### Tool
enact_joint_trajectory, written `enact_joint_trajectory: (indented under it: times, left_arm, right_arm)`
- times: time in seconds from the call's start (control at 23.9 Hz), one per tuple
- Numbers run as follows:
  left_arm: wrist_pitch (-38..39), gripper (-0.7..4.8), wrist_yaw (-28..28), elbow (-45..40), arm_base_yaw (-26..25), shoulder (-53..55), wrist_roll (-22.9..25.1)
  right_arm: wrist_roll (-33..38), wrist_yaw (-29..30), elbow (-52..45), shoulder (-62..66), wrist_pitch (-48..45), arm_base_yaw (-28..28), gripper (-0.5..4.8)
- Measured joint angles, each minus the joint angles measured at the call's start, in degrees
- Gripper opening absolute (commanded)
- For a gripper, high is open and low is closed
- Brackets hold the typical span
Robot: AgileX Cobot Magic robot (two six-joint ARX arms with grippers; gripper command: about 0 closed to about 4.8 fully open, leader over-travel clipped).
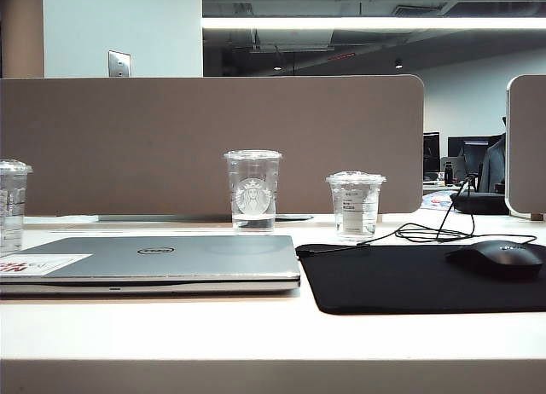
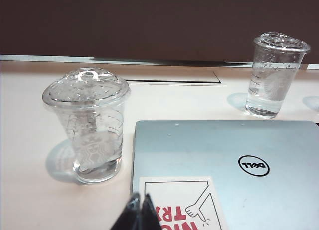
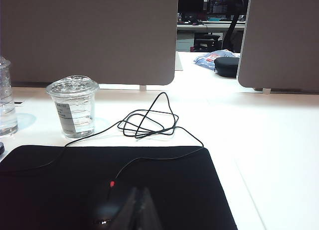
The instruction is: Pick up the coffee cup on the left and place it on the left side of the laptop.
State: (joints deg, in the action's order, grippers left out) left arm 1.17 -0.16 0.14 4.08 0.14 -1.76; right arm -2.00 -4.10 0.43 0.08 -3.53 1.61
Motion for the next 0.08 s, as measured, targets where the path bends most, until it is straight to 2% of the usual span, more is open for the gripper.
enact_joint_trajectory:
  times: [0.08]
  left_arm:
    - [0.0,-0.05,0.0,0.0,0.0,0.0,0.0]
  right_arm:
    - [0.0,0.0,0.0,0.0,0.0,0.0,-0.02]
